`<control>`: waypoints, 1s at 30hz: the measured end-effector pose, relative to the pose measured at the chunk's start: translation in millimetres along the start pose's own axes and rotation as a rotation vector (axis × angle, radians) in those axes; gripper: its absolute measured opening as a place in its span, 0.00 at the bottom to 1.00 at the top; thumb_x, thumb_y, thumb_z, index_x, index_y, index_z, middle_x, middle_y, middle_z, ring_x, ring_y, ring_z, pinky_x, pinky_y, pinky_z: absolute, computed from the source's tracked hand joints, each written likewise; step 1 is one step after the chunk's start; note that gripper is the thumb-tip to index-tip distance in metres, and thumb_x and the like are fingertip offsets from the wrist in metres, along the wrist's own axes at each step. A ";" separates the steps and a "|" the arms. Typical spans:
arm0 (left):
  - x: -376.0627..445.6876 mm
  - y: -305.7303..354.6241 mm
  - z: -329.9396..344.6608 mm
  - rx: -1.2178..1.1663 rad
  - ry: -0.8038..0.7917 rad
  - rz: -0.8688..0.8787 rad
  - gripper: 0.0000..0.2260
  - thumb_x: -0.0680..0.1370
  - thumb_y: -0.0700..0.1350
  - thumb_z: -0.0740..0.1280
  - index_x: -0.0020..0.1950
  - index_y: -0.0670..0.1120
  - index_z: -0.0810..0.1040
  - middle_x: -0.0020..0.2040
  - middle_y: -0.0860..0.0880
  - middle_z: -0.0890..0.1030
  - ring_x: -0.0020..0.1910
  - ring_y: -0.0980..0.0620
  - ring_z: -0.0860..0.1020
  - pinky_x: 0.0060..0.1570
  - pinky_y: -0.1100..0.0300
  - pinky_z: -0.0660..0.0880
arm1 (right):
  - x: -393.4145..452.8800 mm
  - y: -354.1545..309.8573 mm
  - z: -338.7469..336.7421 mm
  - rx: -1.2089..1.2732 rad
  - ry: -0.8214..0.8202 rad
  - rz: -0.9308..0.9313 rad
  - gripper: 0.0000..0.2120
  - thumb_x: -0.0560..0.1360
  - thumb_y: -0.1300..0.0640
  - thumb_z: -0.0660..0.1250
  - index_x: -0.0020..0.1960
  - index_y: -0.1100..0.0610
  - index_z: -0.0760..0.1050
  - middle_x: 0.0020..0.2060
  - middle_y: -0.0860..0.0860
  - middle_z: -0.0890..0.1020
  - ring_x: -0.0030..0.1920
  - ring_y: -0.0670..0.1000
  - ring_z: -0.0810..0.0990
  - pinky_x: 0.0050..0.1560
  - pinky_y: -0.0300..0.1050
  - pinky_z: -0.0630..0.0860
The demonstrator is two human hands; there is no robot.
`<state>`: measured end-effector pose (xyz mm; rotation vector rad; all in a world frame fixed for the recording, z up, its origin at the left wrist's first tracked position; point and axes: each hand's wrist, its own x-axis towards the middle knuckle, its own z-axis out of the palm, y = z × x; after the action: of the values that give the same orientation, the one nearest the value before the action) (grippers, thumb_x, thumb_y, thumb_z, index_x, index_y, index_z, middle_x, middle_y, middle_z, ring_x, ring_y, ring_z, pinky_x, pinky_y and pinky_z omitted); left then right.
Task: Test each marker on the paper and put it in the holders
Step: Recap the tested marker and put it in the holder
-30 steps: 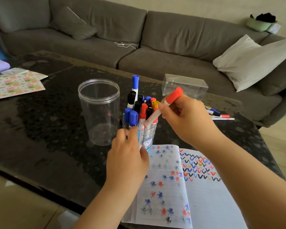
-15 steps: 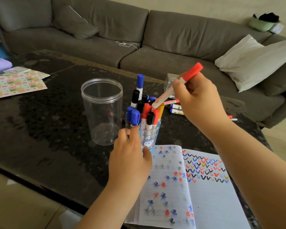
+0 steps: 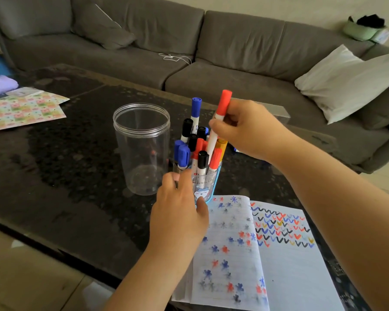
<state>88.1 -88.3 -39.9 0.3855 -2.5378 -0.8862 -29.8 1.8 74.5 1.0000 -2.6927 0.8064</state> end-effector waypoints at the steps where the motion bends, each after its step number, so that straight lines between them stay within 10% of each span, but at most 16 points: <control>1: 0.3 -0.1 -0.3 -0.004 0.001 -0.003 0.25 0.77 0.47 0.65 0.71 0.54 0.59 0.64 0.52 0.63 0.62 0.54 0.69 0.50 0.64 0.71 | -0.2 -0.3 0.3 0.023 -0.035 0.008 0.12 0.76 0.51 0.65 0.44 0.60 0.76 0.33 0.53 0.77 0.33 0.47 0.72 0.36 0.38 0.69; 14: 3.0 0.3 1.9 -0.129 -0.003 -0.004 0.23 0.77 0.45 0.65 0.70 0.54 0.63 0.61 0.53 0.65 0.61 0.55 0.71 0.54 0.64 0.73 | -2.5 9.8 -6.3 0.088 -0.183 -0.063 0.11 0.78 0.52 0.64 0.54 0.58 0.78 0.44 0.52 0.83 0.43 0.47 0.80 0.47 0.40 0.75; 22: 2.7 -1.9 4.5 -0.108 0.007 -0.015 0.23 0.76 0.45 0.65 0.69 0.54 0.63 0.59 0.52 0.66 0.59 0.54 0.72 0.51 0.61 0.75 | -2.2 12.6 -21.6 0.058 0.193 -0.096 0.11 0.79 0.51 0.60 0.42 0.57 0.71 0.27 0.47 0.68 0.28 0.41 0.68 0.30 0.32 0.63; 30: 1.7 -0.9 6.9 -0.177 0.004 -0.003 0.27 0.76 0.44 0.66 0.72 0.54 0.60 0.62 0.52 0.68 0.60 0.53 0.72 0.56 0.59 0.74 | -29.7 26.8 6.2 0.186 0.084 -0.016 0.08 0.78 0.54 0.63 0.51 0.57 0.78 0.36 0.49 0.83 0.36 0.44 0.81 0.42 0.39 0.79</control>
<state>83.4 -86.0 -44.8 0.3352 -2.4314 -1.1003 -24.2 32.0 48.1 0.9993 -2.5733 1.0872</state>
